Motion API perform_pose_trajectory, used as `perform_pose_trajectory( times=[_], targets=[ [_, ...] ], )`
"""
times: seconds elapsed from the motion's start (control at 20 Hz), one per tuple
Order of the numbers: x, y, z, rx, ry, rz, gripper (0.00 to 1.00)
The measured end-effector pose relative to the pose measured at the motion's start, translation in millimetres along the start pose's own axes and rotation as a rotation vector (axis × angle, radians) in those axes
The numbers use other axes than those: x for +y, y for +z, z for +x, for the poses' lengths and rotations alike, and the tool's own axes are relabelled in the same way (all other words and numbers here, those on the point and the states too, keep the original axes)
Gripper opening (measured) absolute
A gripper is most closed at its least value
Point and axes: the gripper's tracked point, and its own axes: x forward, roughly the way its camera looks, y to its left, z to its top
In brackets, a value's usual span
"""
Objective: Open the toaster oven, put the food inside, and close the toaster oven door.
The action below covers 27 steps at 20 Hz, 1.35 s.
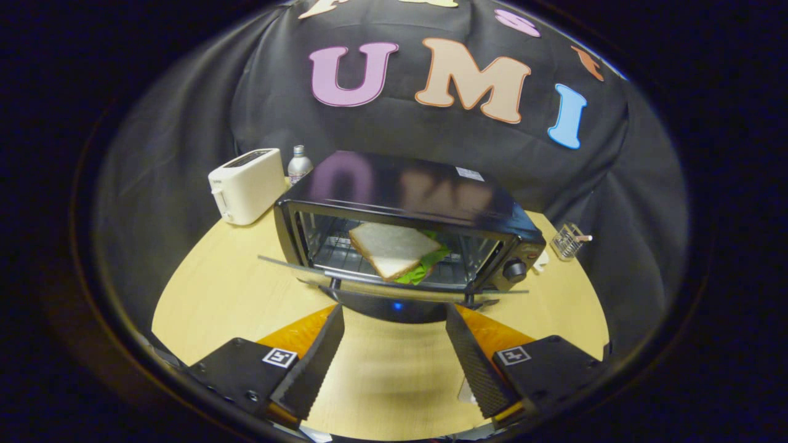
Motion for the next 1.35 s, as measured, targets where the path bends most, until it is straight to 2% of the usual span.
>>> perform_pose_trajectory(
  times=[0.15, 0.45, 0.6, 0.85, 1.0, 1.15, 1.35],
  targets=[
    [9.8, 9.9, 11.7, -0.006, 0.03, 0.038, 1.0],
    [0.6, 40.7, 6.8, -0.046, -0.005, 0.078, 1.0],
    [-11.8, 67.5, -16.0, -0.12, -0.025, 0.1, 1.0],
    [-47.8, 163.3, -71.0, -0.345, -0.051, 0.126, 1.0],
    [-63.5, 208.6, -103.4, -0.466, -0.04, 0.135, 1.0],
    [-66.2, 228.4, -124.4, -0.531, 0.009, 0.173, 1.0],
    [-71.9, 229.5, -129.2, -0.553, 0.042, 0.205, 1.0]
  ],
)
